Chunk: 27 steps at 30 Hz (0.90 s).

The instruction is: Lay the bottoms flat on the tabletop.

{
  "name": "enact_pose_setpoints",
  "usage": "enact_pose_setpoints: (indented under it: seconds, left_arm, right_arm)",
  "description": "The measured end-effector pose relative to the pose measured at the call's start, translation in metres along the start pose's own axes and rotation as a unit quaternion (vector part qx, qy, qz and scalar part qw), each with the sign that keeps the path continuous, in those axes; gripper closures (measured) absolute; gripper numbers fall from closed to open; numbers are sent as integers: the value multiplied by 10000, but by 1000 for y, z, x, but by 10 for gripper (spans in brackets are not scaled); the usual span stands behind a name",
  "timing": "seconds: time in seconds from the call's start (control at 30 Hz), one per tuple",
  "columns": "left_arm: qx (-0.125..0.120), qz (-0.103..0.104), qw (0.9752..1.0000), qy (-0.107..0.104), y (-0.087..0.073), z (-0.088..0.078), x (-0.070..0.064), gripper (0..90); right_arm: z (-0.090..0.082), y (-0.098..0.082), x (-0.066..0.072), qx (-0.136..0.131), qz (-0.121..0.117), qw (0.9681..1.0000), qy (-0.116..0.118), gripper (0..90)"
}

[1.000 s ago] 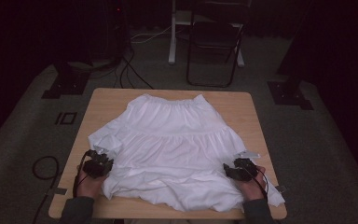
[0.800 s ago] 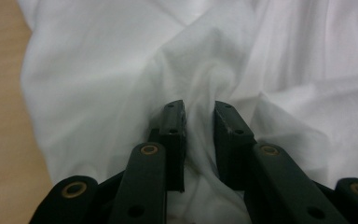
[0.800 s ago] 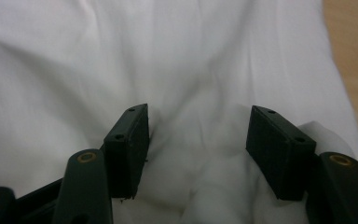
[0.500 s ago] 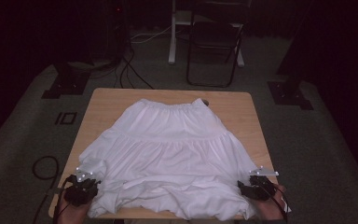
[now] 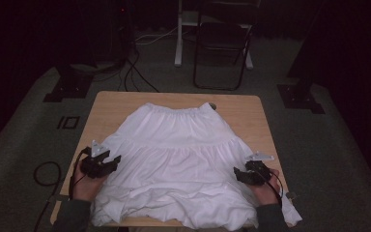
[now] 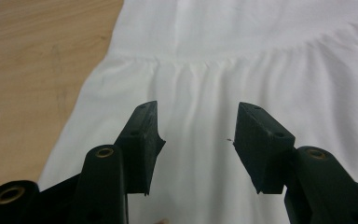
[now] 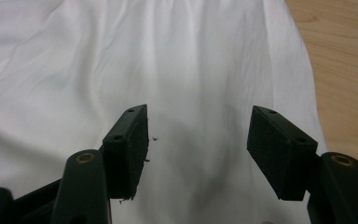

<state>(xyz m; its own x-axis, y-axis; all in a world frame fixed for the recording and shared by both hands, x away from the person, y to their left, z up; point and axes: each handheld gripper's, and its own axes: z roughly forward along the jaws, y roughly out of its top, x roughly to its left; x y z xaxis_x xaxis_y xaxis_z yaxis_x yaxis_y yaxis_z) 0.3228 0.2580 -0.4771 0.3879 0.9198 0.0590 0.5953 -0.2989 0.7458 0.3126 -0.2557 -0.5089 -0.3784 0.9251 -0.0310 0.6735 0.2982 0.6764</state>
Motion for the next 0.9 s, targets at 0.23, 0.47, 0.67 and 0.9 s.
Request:
enact_pose_setpoints:
  seconds: [0.23, 0.47, 0.67, 0.9]
  left_arm:
    - [471, -123, 9988, -81, 0, 51, 11, 495]
    - [390, -358, 9982, -264, -25, 63, 11, 461]
    - [35, -529, 9980, -339, -46, 49, 0, 460]
    - [27, -420, 9982, -428, -62, 30, -14, 461]
  right_arm:
    - [30, 14, -12, 91, 97, 9998, -122, 401]
    - [41, 0, -23, 71, 299, 9995, -42, 449]
    - [35, -7, -18, -61, 275, 9996, -32, 575]
    - [23, -22, -14, -110, 218, 9997, 29, 606]
